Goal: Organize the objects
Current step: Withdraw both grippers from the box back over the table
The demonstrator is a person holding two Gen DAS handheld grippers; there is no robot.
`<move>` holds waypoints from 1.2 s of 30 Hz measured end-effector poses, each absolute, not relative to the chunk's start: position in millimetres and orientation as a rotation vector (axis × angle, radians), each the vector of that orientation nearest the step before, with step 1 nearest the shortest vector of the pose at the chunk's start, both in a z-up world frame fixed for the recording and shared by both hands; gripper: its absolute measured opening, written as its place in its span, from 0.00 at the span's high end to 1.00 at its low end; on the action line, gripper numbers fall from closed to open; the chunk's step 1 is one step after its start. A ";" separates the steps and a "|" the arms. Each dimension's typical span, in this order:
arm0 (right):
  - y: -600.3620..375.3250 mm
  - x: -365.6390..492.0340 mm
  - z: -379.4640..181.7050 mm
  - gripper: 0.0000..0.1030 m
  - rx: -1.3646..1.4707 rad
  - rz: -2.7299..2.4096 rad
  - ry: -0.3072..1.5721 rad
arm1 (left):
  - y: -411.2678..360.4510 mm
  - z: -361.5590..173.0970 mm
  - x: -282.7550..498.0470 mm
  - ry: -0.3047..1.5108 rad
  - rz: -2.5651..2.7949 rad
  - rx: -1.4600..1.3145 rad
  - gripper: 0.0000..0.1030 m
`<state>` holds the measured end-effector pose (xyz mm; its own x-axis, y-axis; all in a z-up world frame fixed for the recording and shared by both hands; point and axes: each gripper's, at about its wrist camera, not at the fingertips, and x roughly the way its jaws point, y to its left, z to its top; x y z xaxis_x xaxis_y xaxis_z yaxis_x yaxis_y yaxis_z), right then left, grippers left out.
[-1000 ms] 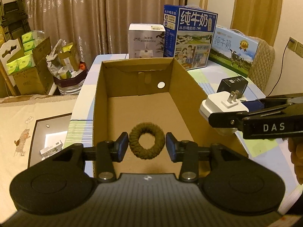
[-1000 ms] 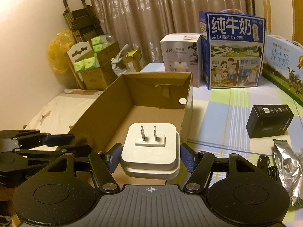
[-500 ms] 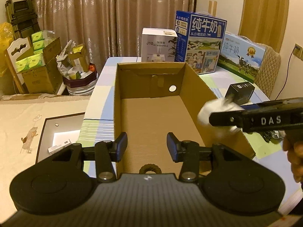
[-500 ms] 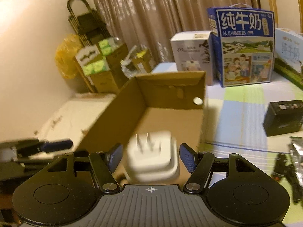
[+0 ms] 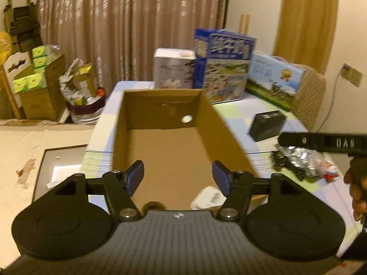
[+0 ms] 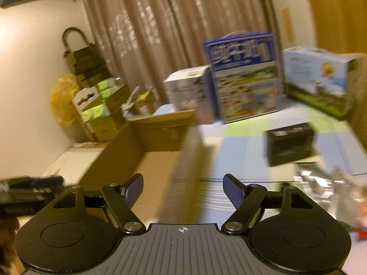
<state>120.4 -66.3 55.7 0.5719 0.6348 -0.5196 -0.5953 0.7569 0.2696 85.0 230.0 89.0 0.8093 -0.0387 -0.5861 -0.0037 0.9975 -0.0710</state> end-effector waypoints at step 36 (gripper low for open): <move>-321.3 159.2 -29.6 0.29 0.087 0.325 0.716 | -28.0 2.4 158.6 0.673 -0.368 0.019 0.05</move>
